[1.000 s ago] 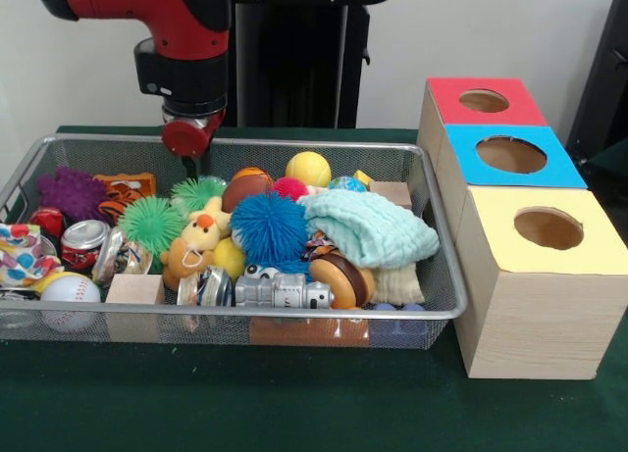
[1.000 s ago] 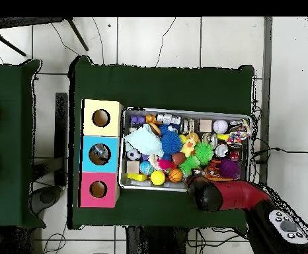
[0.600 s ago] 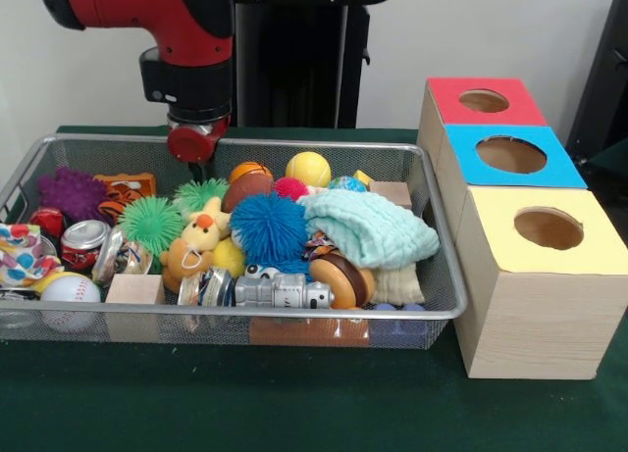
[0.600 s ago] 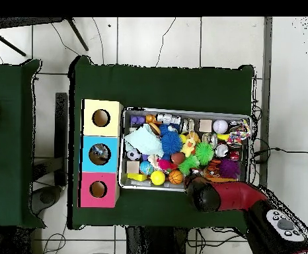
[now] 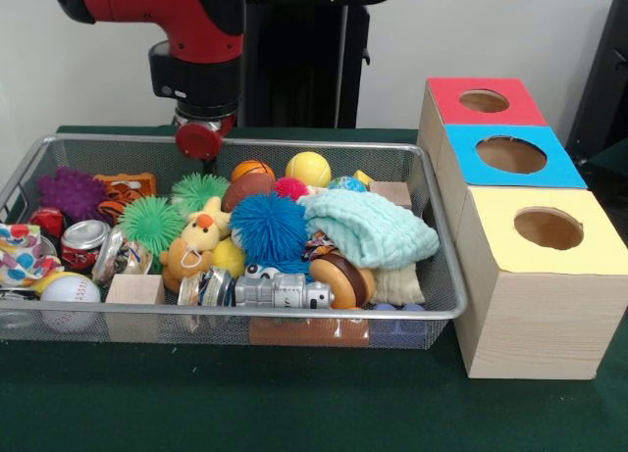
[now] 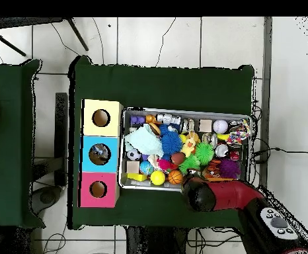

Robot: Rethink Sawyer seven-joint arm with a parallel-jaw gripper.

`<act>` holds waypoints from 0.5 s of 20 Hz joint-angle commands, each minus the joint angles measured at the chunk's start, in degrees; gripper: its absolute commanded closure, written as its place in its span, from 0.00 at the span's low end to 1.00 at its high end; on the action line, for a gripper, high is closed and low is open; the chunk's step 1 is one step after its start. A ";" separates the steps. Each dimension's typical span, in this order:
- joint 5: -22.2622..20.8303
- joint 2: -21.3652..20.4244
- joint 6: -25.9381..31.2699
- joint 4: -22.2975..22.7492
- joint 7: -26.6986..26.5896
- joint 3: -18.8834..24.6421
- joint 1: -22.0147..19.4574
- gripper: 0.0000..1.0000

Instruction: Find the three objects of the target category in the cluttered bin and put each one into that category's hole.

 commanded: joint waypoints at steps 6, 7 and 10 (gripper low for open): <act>8.27 -12.86 19.14 3.48 7.95 -0.60 2.03 1.00; 9.05 -14.67 21.19 3.54 8.15 -1.25 2.94 1.00; 10.61 -17.24 23.71 3.99 7.87 -0.80 2.95 1.00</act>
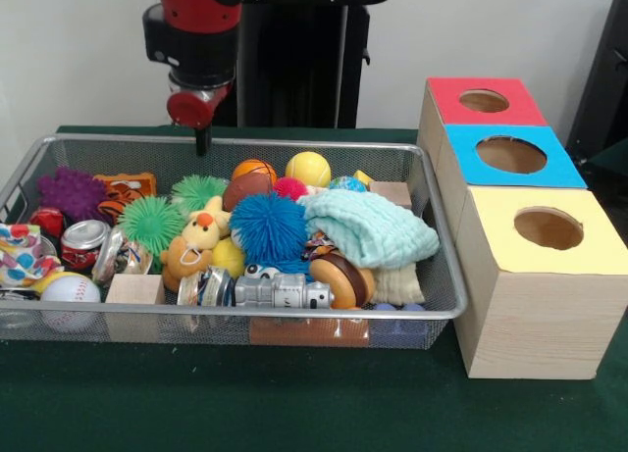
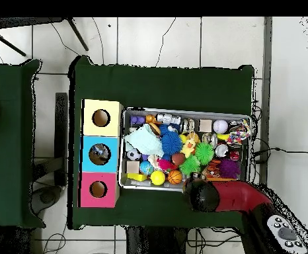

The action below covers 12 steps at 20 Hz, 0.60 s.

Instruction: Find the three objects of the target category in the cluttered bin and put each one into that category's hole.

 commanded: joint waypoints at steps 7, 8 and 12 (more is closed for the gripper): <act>5.40 -9.96 11.81 1.77 7.74 1.99 1.50 1.00; 5.32 -9.75 11.52 1.73 7.71 2.08 1.45 1.00; 5.22 -7.43 8.64 1.34 7.67 3.09 0.56 1.00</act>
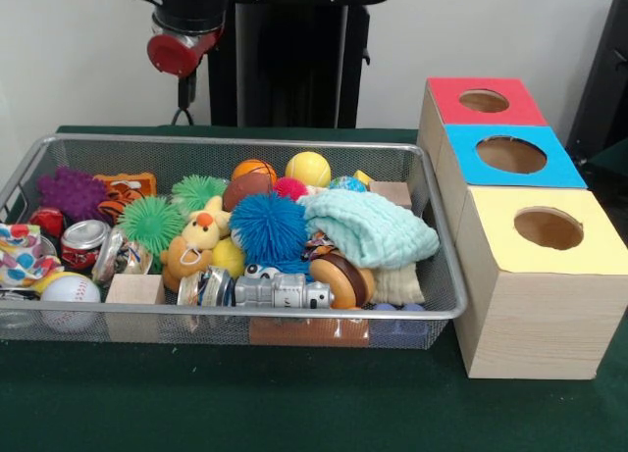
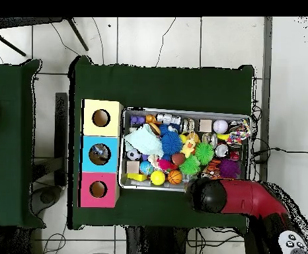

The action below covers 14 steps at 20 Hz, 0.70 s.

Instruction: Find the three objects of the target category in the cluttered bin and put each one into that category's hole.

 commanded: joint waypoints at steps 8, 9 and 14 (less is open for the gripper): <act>-0.31 9.02 -7.29 -2.19 5.67 6.66 -3.52 1.00; -0.58 10.35 -8.56 -2.66 5.59 7.08 -3.95 1.00; -0.64 12.92 -11.69 -3.24 5.23 9.48 -6.00 0.00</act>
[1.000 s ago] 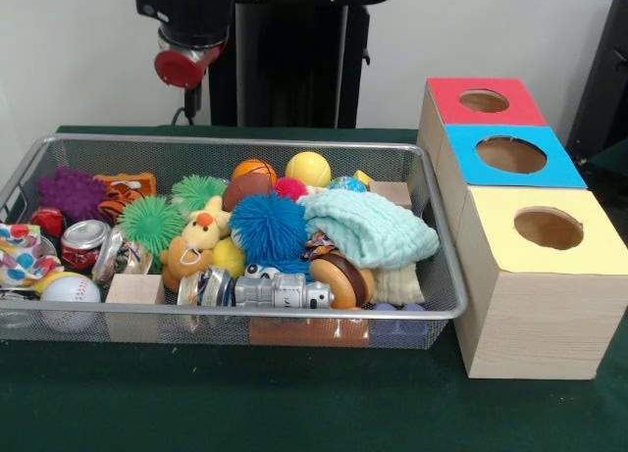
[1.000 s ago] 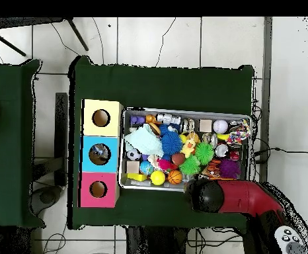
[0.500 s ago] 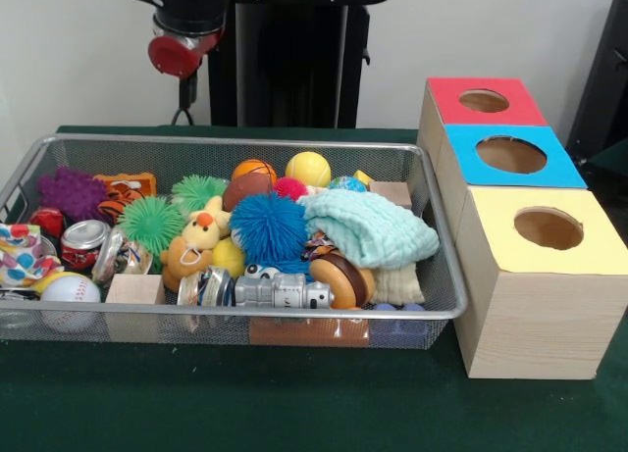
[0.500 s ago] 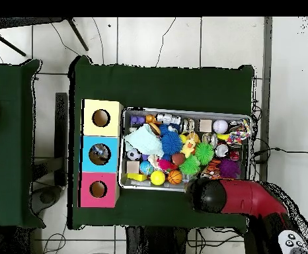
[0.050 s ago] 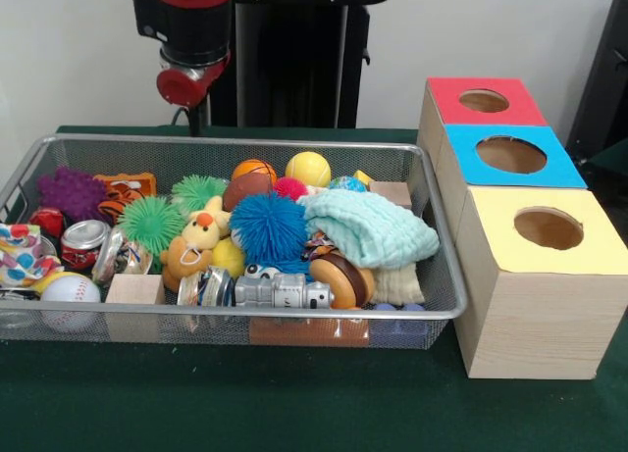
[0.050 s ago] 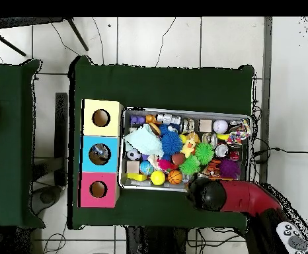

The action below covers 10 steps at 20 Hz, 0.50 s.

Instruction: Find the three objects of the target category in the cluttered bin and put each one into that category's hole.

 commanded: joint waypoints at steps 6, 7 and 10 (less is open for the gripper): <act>-1.26 7.25 -9.20 -5.33 4.55 10.30 -4.10 0.00; -0.64 7.15 -9.82 -5.09 5.20 10.95 -4.43 0.00; -0.10 7.47 -11.34 -6.00 8.01 10.47 -3.41 0.00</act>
